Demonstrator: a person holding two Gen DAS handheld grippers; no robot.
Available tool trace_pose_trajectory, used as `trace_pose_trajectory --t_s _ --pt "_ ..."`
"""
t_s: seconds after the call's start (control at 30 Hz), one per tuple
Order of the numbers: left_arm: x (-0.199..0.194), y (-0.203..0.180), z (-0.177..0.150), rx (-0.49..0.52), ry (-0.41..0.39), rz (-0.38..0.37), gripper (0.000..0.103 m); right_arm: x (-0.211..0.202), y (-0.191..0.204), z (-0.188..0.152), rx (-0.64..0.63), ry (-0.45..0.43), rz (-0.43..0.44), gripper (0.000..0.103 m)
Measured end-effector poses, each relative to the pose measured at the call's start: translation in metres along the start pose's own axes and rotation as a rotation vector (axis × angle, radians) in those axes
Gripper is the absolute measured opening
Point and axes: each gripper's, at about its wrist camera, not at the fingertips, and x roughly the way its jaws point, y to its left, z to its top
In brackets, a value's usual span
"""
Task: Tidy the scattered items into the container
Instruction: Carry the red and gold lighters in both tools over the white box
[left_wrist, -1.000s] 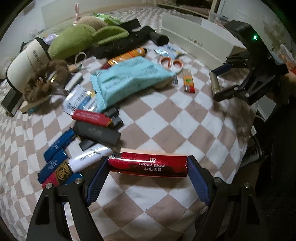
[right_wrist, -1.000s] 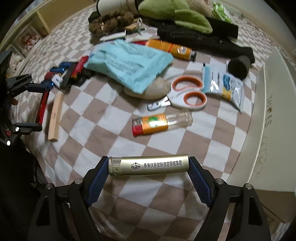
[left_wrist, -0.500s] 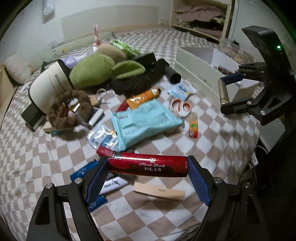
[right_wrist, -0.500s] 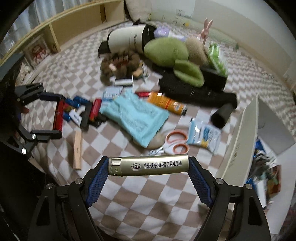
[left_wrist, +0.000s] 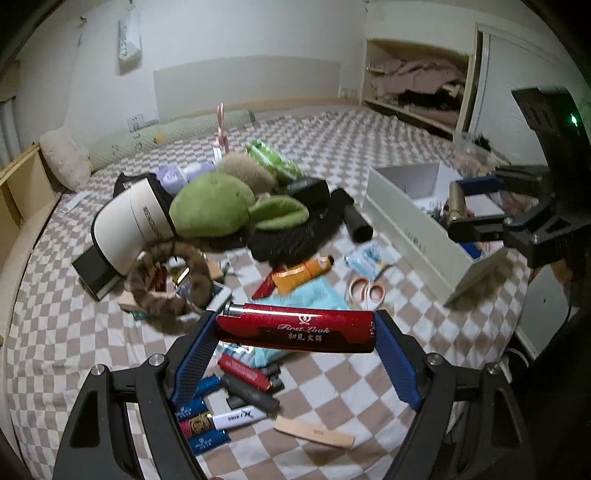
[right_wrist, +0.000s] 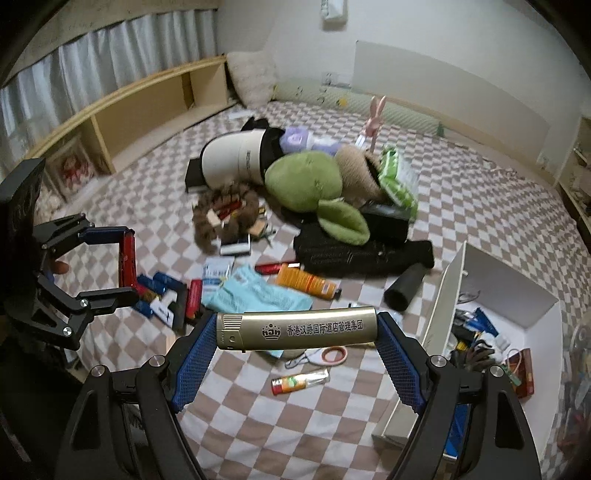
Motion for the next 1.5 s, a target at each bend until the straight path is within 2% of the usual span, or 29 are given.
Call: trace_pose_trajectory --t_s 0.33,0.73,1.1,1.5 --pt "-0.012 -0.016 0.030 -0.030 -0.068 -0.015 0.083 -0.005 -0.005 0.012 0.054 -0.057 -0.037 0.084" --pt "-0.011 -0.042 0.063 -0.053 -0.101 -0.049 0.083 -0.026 -0.042 0.019 0.166 -0.109 -0.093 0.084" --pt "0.010 -0.075 0.094 -0.037 -0.101 -0.072 0.083 -0.036 -0.090 0.004 0.266 -0.112 -0.151 0.084" --pt "0.039 -0.112 0.118 -0.021 -0.071 -0.116 0.083 -0.048 -0.161 -0.024 0.413 -0.101 -0.222 0.084"
